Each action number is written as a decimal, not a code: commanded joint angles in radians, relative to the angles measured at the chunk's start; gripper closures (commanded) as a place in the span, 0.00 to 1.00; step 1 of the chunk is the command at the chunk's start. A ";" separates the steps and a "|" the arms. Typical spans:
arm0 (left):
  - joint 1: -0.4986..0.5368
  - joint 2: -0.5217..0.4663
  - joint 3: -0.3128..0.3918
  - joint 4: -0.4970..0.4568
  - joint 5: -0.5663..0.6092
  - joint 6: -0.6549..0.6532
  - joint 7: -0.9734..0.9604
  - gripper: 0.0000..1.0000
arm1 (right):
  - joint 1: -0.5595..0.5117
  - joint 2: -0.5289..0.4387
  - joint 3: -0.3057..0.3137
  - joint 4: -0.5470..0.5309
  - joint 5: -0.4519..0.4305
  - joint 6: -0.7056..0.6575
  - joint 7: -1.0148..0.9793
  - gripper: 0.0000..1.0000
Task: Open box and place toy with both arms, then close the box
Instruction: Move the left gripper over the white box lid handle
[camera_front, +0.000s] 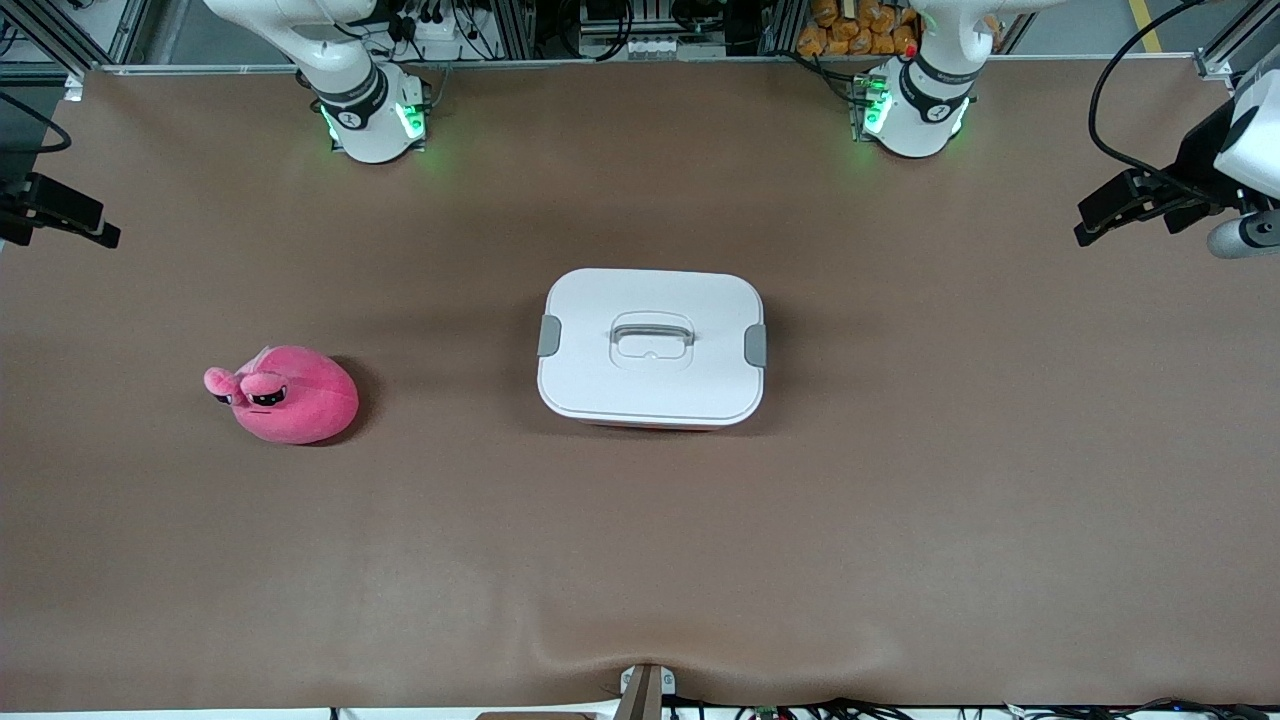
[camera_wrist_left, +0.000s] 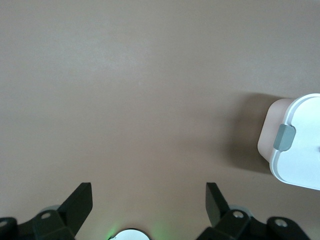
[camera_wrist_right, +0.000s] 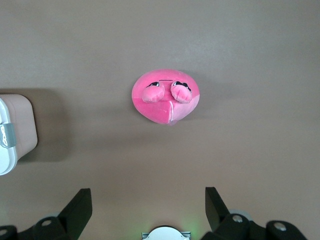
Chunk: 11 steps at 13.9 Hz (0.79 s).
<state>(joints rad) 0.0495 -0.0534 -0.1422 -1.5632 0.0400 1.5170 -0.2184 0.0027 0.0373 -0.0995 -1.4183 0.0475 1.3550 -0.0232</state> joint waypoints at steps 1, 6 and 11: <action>0.003 0.012 -0.005 0.026 0.020 -0.018 -0.006 0.00 | -0.006 0.001 0.001 0.009 0.011 -0.011 0.006 0.00; 0.003 0.012 0.004 0.031 0.020 -0.018 0.004 0.00 | -0.006 0.001 0.001 0.009 0.011 -0.011 0.006 0.00; 0.001 0.015 0.004 0.034 0.018 -0.018 -0.012 0.00 | -0.006 0.001 0.001 0.010 0.011 -0.010 0.006 0.00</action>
<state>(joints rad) 0.0513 -0.0531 -0.1366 -1.5570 0.0413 1.5163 -0.2193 0.0027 0.0373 -0.0995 -1.4183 0.0475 1.3547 -0.0232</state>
